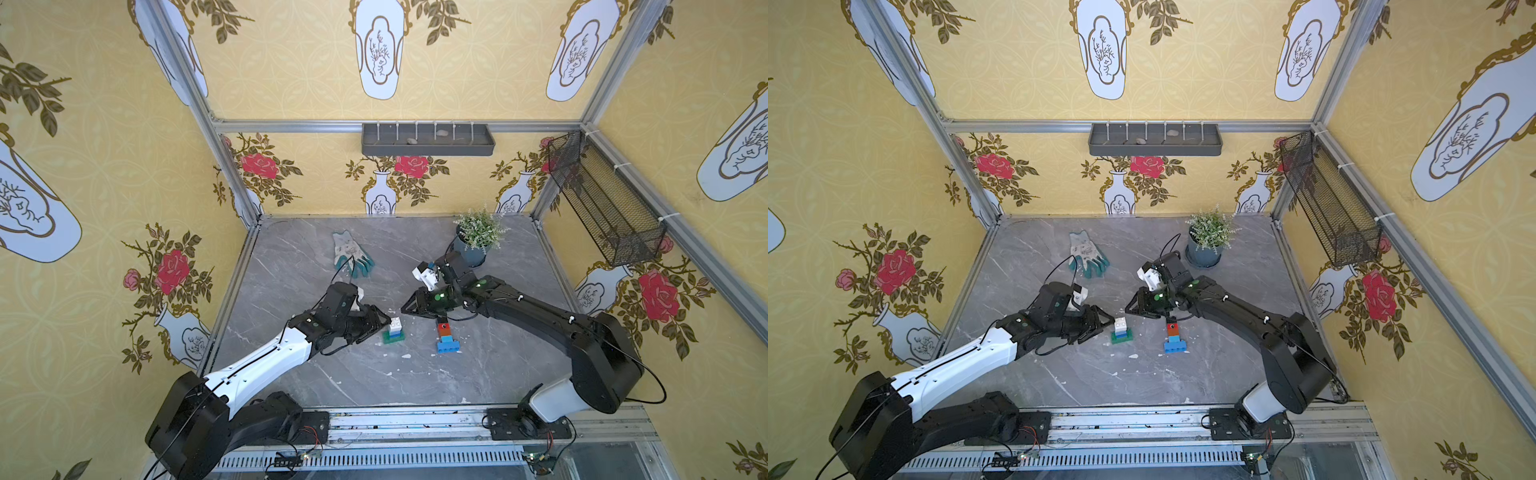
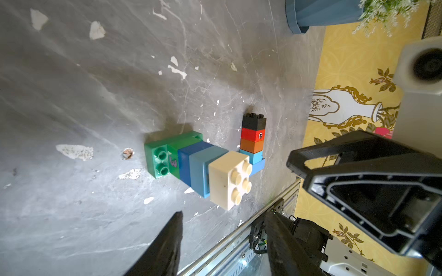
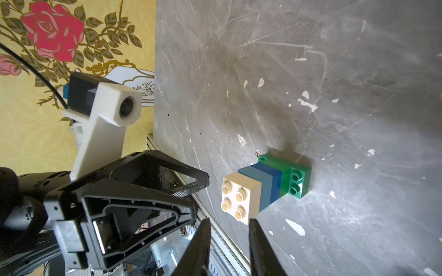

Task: Assemble the number 1 with lego
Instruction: Assemble the lego brick with the lego brick.

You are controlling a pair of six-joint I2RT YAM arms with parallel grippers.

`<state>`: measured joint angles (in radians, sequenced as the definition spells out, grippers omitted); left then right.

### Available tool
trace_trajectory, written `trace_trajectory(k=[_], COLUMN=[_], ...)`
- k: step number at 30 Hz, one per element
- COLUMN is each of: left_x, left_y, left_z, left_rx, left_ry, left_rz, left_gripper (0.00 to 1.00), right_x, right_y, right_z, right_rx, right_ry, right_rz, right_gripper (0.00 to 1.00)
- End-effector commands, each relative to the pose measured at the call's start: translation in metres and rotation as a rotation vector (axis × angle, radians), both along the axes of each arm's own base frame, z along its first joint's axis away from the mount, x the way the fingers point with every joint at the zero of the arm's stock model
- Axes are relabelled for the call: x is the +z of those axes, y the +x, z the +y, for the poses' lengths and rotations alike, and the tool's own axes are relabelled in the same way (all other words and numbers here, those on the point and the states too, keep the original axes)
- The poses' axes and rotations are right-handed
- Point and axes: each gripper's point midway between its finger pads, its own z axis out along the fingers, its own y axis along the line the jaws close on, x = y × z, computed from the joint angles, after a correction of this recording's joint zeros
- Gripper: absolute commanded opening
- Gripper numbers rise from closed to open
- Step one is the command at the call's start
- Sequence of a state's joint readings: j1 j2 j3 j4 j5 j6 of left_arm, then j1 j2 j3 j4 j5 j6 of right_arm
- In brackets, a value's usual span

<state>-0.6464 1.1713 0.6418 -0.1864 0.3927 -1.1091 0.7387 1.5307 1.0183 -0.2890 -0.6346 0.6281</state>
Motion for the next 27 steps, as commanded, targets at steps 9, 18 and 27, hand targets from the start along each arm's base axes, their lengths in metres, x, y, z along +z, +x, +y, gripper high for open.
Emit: trace_trajectory(k=[9, 18, 27], left_x=[-0.008, -0.009, -0.017], left_y=[0.000, 0.003, 0.005], left_z=[-0.006, -0.008, -0.010], left_rx=[0.005, 0.013, 0.031], left_ry=[-0.054, -0.075, -0.077], left_rz=[0.007, 0.004, 0.029], left_gripper=[0.52, 0.52, 0.48], right_x=[-0.010, -0.017, -0.030], right_y=[-0.010, -0.006, -0.015], right_z=[0.020, 0.012, 0.017], right_rx=[0.055, 0.038, 0.082], right_ry=[0.003, -0.051, -0.098], right_rz=[0.024, 0.012, 0.029], right_gripper=[0.31, 0.30, 0.30])
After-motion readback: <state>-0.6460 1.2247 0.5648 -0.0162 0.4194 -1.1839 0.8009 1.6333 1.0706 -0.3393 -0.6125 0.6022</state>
